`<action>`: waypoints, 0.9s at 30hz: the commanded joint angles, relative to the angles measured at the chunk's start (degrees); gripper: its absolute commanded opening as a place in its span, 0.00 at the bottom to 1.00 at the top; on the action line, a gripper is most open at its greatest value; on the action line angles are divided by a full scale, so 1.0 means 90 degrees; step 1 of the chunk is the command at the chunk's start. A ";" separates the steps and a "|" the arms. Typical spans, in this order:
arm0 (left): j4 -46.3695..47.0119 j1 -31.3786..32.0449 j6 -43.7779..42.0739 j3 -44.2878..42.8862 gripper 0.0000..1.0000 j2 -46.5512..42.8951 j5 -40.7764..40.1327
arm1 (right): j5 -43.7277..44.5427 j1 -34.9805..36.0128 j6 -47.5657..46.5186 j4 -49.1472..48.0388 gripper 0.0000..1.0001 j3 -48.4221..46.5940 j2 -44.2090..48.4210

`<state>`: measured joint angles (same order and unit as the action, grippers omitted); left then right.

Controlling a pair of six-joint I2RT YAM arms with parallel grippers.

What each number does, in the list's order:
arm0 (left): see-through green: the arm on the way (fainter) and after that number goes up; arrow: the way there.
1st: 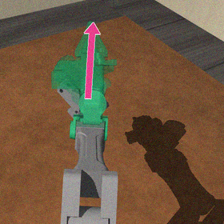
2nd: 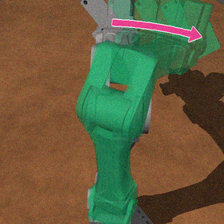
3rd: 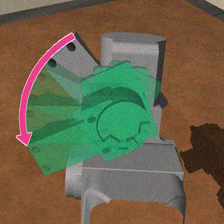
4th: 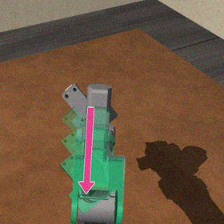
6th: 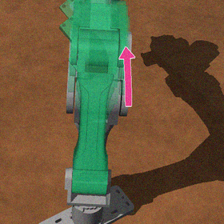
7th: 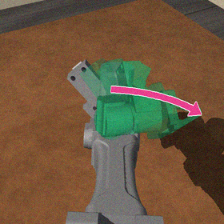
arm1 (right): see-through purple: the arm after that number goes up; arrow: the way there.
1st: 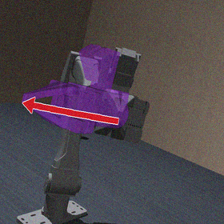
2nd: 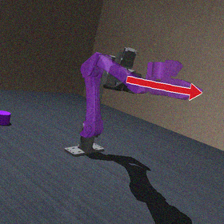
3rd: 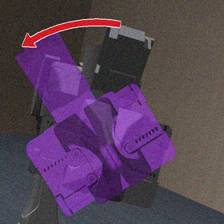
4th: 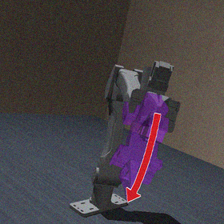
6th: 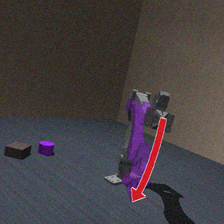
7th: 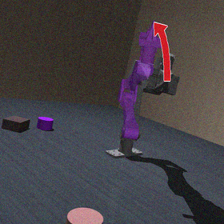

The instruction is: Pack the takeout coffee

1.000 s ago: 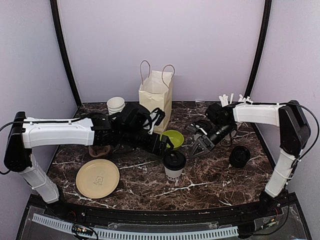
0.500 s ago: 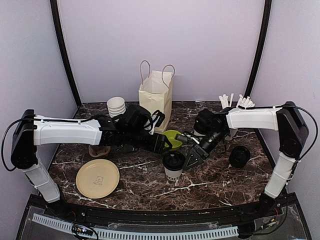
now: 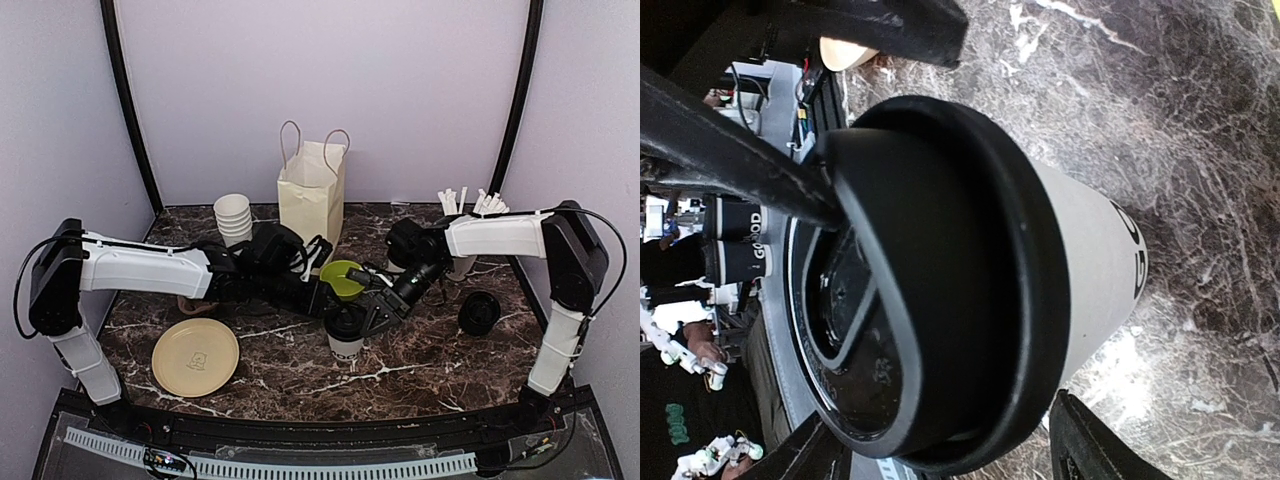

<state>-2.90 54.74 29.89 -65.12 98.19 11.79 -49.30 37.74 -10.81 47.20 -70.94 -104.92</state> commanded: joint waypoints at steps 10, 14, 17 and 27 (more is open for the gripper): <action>-0.0505 0.0016 0.0609 0.1192 0.36 -0.0025 -0.0451 | 0.3245 -0.0043 0.0487 -0.0673 0.60 -0.0051 -0.0828; -0.0598 0.0089 0.0497 0.1016 0.37 -0.0248 -0.0487 | 0.2159 -0.0245 0.0167 -0.0397 0.60 -0.0465 -0.0684; -0.0408 0.0150 0.0372 0.0868 0.48 -0.0547 -0.0468 | 0.1056 -0.0411 -0.0212 -0.0044 0.63 -0.0828 -0.0369; 0.0265 0.0158 0.0381 0.0727 0.77 -0.1328 -0.0710 | -0.0219 -0.0444 -0.0695 0.0682 0.74 -0.0994 0.0096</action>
<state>-0.89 55.96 33.98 -58.52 89.73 7.64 -48.29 33.28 -15.16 51.31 -80.77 -105.71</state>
